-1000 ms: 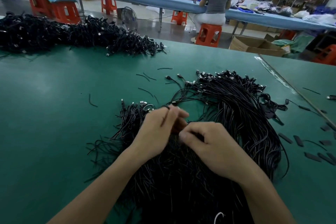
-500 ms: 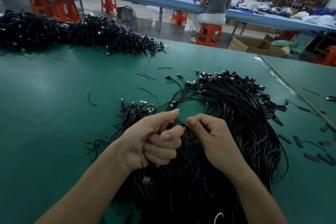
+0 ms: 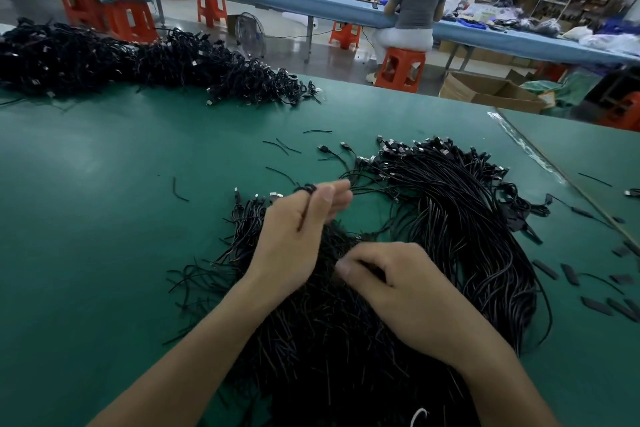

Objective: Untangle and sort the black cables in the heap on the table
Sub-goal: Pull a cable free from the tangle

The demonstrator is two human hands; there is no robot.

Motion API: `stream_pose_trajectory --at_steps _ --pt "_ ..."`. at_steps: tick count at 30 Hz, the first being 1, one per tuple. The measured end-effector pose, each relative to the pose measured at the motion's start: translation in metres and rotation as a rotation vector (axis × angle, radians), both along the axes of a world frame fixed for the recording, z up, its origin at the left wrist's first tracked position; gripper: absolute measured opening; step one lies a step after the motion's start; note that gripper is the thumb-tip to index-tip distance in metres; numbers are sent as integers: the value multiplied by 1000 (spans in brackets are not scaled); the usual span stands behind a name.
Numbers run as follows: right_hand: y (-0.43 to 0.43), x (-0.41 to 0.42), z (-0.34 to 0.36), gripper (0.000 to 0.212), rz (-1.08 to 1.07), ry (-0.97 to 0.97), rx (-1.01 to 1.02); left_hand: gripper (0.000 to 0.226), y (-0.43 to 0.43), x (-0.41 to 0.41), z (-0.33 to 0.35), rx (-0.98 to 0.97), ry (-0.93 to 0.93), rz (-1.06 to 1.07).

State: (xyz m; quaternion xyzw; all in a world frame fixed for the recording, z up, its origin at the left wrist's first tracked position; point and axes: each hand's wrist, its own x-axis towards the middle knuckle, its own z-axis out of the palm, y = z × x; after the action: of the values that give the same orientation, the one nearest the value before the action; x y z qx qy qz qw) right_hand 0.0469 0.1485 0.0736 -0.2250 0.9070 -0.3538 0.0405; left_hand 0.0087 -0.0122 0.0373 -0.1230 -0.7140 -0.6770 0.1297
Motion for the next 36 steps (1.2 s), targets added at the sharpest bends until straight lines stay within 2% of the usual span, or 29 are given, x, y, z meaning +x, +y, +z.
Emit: stream_pose_trajectory --at_steps 2,3,5,7,8,10,13,15,17,18,20,23,25,27,28,29,31,33,36 --pt "3 -4 4 20 -53 73 -124 36 0 3 0 -200 -58 -82" --pt "4 -7 4 17 -80 107 -166 44 0 6 1 -240 -133 -151" --pt "6 -13 2 12 -118 151 -233 61 0 11 4 -205 -331 -311" --pt "6 -16 -1 11 -142 166 -323 68 -3 14 7 -133 -484 -447" --pt "7 -17 -3 13 -152 162 -368 66 -5 15 9 -56 -554 -524" --pt "8 -18 -8 22 -172 138 -411 61 -11 14 13 244 -677 -711" --pt "6 -16 -16 27 -165 73 -348 54 -18 8 20 714 -670 -851" --pt "2 -13 -21 23 -110 18 -245 50 -15 5 24 937 -615 -764" --pt "-3 -8 -24 24 -20 -31 -106 45 -11 1 25 1009 -522 -543" --pt "-5 -5 -24 27 14 -50 -48 43 -8 -1 22 975 -458 -446" --pt "-7 -1 -21 29 50 -63 37 44 -5 -4 15 784 -335 -319" --pt "-6 2 -12 28 90 -24 43 37 -4 -1 3 280 -172 -133" --pt "-3 2 -4 28 72 36 -1 36 -4 2 2 -51 -158 -148" --pt "4 -1 1 15 25 106 -45 45 -3 8 5 -332 -211 -236" --pt "7 -1 3 9 0 137 -68 51 -2 11 5 -355 -269 -296" --pt "9 -1 3 6 -25 162 -106 56 -1 14 7 -295 -344 -364" --pt "12 -2 3 9 -85 197 -227 64 -2 18 10 -168 -461 -427" --pt "14 -6 3 11 -143 210 -332 66 -4 18 12 -120 -504 -443" --pt "16 -12 1 9 -120 77 -444 60 -11 17 17 44 -589 -595"
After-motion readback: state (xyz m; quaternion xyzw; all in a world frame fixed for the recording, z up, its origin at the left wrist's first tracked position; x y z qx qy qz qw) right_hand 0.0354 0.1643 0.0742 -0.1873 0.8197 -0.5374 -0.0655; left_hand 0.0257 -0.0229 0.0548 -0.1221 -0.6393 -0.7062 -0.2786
